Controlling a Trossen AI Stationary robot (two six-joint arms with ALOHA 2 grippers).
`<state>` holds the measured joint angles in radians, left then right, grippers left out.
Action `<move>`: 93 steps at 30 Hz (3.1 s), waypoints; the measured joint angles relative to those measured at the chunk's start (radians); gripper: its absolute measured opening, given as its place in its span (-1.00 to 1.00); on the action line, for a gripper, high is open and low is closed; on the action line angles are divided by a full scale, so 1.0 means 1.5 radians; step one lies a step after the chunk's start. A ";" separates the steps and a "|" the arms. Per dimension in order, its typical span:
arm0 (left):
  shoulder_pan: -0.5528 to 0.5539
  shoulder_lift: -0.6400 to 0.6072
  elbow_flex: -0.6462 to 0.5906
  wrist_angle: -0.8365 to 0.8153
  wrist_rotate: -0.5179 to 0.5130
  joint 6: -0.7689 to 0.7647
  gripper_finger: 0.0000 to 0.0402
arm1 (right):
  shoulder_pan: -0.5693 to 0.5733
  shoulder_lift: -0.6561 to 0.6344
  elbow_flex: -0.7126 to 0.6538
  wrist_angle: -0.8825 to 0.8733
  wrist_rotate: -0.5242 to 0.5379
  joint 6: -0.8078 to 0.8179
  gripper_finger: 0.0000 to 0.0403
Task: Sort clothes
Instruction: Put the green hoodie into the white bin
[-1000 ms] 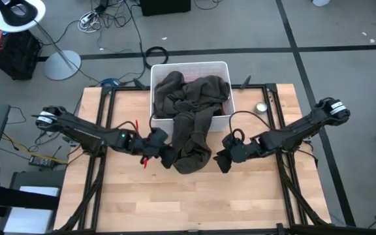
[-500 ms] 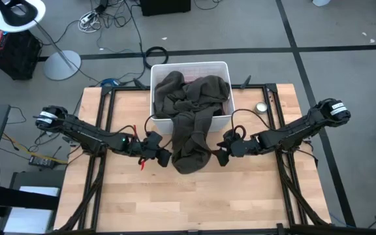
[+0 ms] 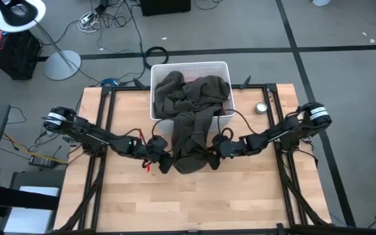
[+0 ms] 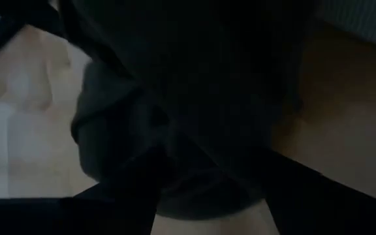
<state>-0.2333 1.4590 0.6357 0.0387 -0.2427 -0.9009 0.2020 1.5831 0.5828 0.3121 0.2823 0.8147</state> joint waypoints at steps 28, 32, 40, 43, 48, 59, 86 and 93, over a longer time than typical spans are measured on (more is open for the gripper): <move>0.022 -0.105 0.035 0.250 0.072 0.134 -0.62 | -0.043 -0.063 0.373 -0.224 -0.078 -0.369 -0.97; 0.051 -0.164 0.062 0.216 0.064 0.185 -0.63 | -0.064 -0.085 0.461 -0.301 -0.049 -0.442 -0.97; 0.150 -0.231 0.181 0.083 0.040 0.317 -0.64 | -0.148 -0.107 0.600 -0.373 -0.008 -0.568 -0.97; 0.188 -0.229 0.251 0.074 0.050 0.378 -0.64 | -0.194 -0.109 0.632 -0.389 -0.008 -0.583 -0.97; 0.249 -0.228 0.372 -0.054 0.054 0.463 -0.64 | -0.266 -0.100 0.664 -0.393 -0.023 -0.596 -0.97; 0.388 -0.228 0.479 -0.302 0.035 0.529 -0.64 | -0.390 -0.085 0.727 -0.312 -0.083 -0.616 -0.97; 0.666 -0.227 0.465 -0.413 0.192 0.628 -0.63 | -0.425 -0.047 0.754 -0.519 -0.129 -0.509 -0.97; 0.680 -0.227 0.414 -0.420 0.260 0.603 -0.63 | -0.366 0.071 0.678 -0.466 -0.172 -0.429 -0.97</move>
<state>0.7872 1.1183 1.2560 -0.5915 0.1479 0.0041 -0.3465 1.6892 1.6005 -0.3870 0.0240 0.1706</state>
